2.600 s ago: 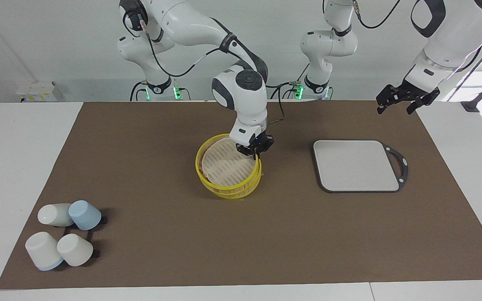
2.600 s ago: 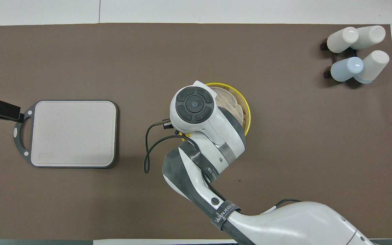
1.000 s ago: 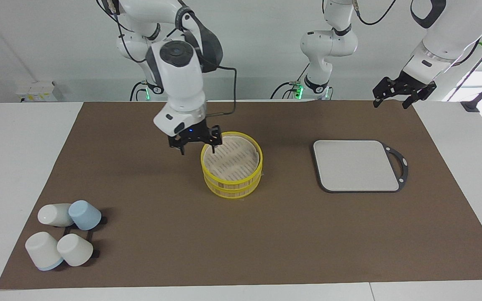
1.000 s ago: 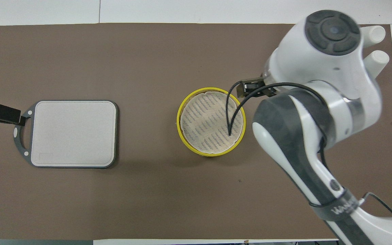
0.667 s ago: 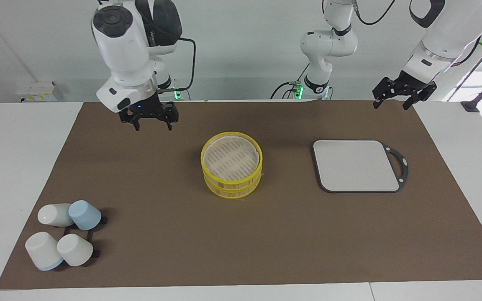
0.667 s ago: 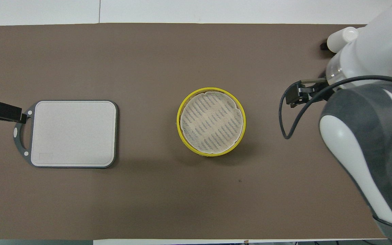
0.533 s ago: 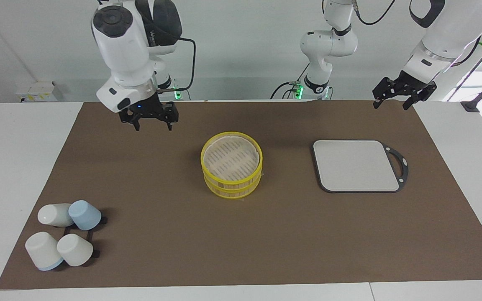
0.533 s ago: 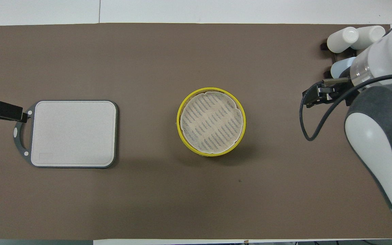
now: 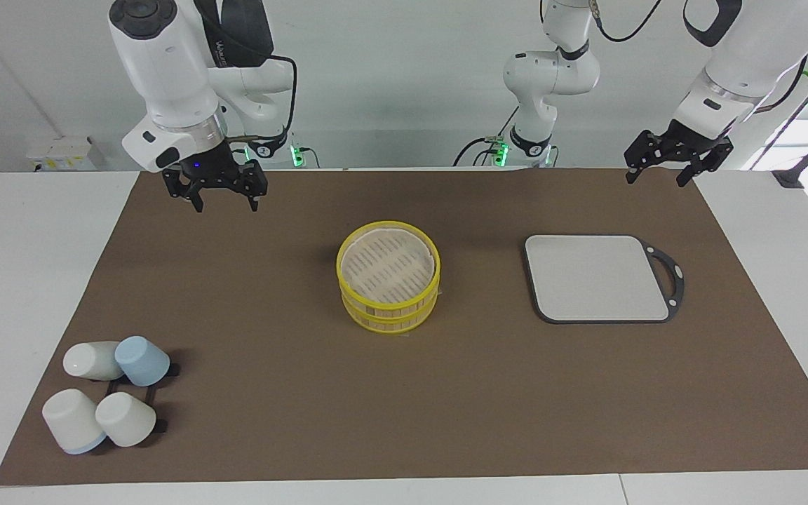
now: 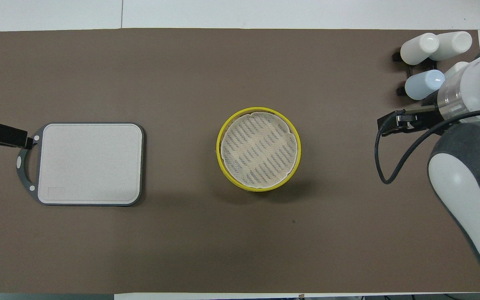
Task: Place bun in steamer
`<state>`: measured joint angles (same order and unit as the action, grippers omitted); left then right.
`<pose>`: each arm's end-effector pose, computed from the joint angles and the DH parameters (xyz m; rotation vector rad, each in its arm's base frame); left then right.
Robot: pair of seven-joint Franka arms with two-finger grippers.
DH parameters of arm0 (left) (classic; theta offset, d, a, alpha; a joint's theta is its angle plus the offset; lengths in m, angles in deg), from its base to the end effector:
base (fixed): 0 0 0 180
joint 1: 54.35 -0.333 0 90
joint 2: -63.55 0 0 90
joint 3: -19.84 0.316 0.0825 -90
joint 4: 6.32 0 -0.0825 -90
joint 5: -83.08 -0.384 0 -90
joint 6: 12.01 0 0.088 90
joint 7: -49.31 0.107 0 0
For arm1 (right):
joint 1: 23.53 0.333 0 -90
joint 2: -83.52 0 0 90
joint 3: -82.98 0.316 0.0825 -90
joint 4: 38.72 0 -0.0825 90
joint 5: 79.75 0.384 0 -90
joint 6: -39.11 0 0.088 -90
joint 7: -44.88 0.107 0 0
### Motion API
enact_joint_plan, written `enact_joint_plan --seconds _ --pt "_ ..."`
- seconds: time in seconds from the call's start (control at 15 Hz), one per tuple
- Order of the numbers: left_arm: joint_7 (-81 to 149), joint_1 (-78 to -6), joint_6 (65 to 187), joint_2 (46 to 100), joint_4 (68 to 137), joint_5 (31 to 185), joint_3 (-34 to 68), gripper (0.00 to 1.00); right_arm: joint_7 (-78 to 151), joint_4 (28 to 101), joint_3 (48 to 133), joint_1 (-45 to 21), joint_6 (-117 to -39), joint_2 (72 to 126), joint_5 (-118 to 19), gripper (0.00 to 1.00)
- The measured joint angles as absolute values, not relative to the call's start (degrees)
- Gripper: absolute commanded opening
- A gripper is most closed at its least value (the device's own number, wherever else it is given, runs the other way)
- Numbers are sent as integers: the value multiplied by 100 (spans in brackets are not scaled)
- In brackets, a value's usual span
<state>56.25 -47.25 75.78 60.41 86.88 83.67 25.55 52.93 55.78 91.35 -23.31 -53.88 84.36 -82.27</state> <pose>0.5328 -0.0126 0.6246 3.1150 -0.2275 -0.0610 0.5551 0.0788 0.5838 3.0939 0.0196 -0.0532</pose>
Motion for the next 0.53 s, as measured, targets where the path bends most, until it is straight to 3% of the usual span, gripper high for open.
enact_joint_plan --seconds 0.53 --pt "5628 -4725 7589 6041 8688 8305 2553 100 5287 5582 8900 -2387 -5388 8431 -7982 100"
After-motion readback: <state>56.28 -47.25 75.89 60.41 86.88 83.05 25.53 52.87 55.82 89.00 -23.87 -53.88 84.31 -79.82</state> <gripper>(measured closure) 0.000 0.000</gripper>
